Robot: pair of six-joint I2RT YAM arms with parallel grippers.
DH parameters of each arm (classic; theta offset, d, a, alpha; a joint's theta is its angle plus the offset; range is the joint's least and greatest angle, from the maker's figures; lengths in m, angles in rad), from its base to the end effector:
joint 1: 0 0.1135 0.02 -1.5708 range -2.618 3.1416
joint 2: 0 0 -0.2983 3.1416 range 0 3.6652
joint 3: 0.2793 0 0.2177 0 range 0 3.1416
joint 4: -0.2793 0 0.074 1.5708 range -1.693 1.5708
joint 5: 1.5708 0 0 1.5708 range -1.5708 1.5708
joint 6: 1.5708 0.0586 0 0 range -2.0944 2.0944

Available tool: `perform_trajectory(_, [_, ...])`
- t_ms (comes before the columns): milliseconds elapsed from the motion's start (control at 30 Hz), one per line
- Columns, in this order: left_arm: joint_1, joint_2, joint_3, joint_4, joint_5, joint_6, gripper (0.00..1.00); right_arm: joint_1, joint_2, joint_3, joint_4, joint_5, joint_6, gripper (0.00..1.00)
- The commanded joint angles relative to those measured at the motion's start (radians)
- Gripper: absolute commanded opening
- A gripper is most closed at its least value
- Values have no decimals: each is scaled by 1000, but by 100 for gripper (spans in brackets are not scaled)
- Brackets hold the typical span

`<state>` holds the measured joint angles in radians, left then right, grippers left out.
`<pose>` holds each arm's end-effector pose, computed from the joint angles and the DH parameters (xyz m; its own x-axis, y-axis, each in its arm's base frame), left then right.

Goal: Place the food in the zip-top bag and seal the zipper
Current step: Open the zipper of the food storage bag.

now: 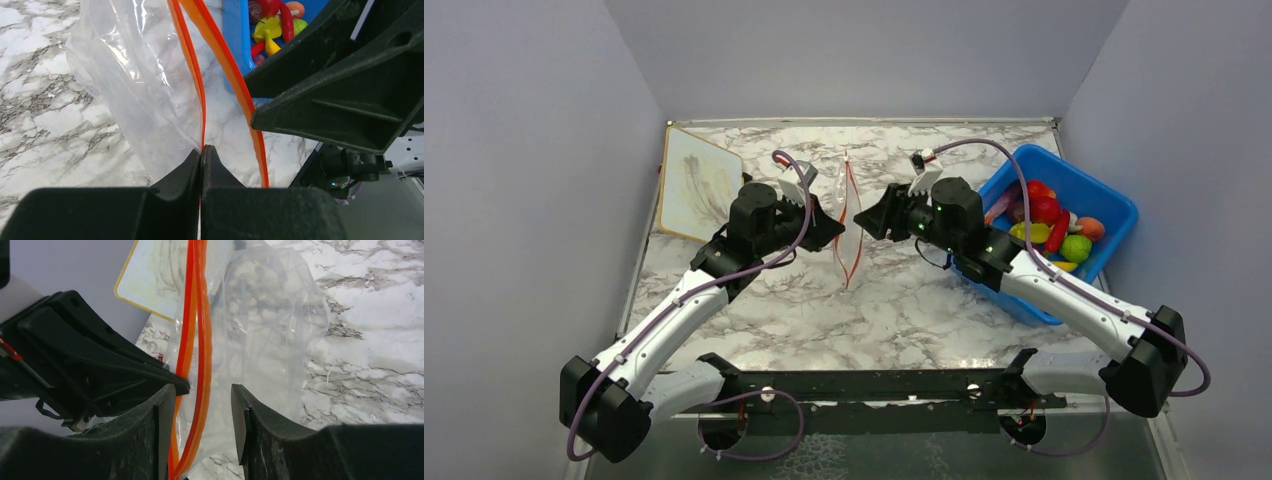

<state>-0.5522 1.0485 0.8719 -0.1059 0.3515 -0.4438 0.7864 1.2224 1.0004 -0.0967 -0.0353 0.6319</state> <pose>0.1696 -0.1282 0.3584 -0.5467 -0.1367 -0.8261 0.5971 0.6280 -0.4990 0.1832 0.1865 0.3648 -0.6104 0.2240 -0.7597 -0.4591 0.6815 0.5699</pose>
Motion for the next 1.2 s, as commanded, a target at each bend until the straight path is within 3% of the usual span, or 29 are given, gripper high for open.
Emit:
perform_trajectory(0, [1,-8,13,16,71,51,0,6,50,56,-12,-2,35,46])
perform_trajectory(167, [1,-9,11,9,74,63,0,6,121,89,-65,71,35,41])
perform_trajectory(233, [1,-7,16,-7,56,62,0,6,129,91,-79,109,21,27])
perform_trajectory(300, [1,-3,29,-49,-3,52,0,6,118,93,-102,171,-3,6])
perform_trajectory(333, [0,-2,37,-83,-63,42,0,4,106,90,-111,205,-19,1])
perform_trajectory(467, [4,-14,62,-199,-285,-3,0,5,34,71,-138,329,-72,1])
perform_trajectory(567, [7,-36,48,-188,-319,-24,0,4,-2,62,-154,371,-73,1])
perform_trajectory(733, [11,-27,41,-153,-327,-59,0,5,-4,56,-134,296,-57,1])
perform_trajectory(767, [11,-19,47,-142,-296,-61,4,5,1,57,-124,276,-56,1])
perform_trajectory(967, [10,4,51,7,-71,-16,57,5,83,129,-187,274,-22,1])
perform_trajectory(1067, [11,20,81,34,-28,31,72,5,118,168,-212,277,-4,1])
perform_trajectory(1167, [9,48,121,46,-10,76,79,5,158,218,-260,280,14,1])
